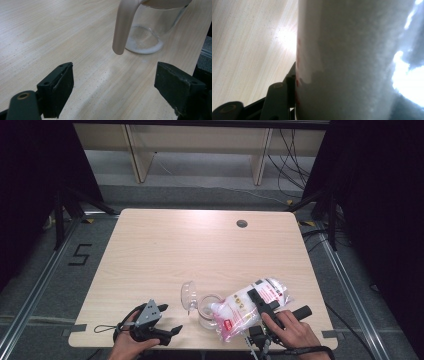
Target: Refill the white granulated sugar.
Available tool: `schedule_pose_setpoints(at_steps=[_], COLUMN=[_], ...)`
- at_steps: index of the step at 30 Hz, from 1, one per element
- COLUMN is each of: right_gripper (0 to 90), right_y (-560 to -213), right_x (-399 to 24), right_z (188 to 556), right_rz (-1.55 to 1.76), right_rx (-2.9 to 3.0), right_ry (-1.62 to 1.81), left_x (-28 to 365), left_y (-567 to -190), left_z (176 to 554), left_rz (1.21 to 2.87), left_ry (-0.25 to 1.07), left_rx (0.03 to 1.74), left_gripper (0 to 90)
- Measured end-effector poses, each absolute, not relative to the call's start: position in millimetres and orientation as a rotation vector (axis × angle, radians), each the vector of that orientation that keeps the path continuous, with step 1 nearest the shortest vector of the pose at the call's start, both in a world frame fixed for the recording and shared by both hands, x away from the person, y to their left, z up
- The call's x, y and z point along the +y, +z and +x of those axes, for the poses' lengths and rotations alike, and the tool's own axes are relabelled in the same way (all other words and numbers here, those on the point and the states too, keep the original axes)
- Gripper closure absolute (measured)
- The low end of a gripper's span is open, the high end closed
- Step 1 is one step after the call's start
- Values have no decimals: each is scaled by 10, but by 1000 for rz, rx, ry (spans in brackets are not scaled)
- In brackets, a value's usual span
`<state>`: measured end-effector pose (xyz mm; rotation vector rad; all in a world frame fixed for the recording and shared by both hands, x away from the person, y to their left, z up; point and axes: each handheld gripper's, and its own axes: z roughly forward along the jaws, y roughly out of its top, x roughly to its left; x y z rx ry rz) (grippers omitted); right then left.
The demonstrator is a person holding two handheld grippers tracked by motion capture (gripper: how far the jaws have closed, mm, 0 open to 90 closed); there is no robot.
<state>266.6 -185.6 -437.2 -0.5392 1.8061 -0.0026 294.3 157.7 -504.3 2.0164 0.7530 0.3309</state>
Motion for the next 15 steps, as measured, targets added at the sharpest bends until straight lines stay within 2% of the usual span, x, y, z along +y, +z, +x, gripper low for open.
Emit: schedule_pose_setpoints(at_steps=[15], right_gripper=[495], right_y=[-4375], right_x=[-1864], right_z=[2691], right_rz=[-537], right_rx=[1798], right_ry=[4], left_x=[1611], left_y=[-5031], left_z=[2955], left_rz=[2014], left_ry=[332], left_rx=[771], left_gripper=[156])
